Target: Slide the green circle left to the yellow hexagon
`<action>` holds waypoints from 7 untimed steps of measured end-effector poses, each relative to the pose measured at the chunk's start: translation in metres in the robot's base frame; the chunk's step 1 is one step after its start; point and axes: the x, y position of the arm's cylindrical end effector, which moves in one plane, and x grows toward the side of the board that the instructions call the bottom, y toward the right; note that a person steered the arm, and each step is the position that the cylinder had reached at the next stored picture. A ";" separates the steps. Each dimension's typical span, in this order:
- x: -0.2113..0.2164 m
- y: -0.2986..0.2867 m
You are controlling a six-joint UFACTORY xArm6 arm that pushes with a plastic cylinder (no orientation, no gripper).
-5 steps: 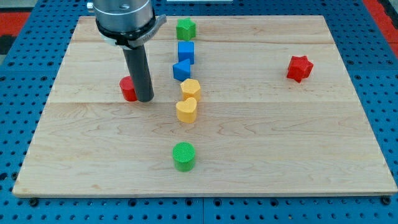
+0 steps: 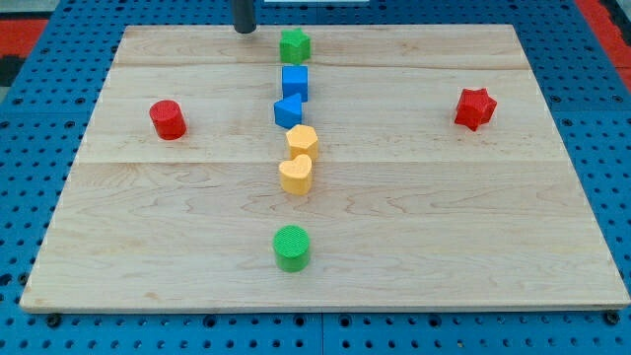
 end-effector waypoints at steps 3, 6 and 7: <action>0.010 0.168; 0.037 0.040; 0.037 -0.029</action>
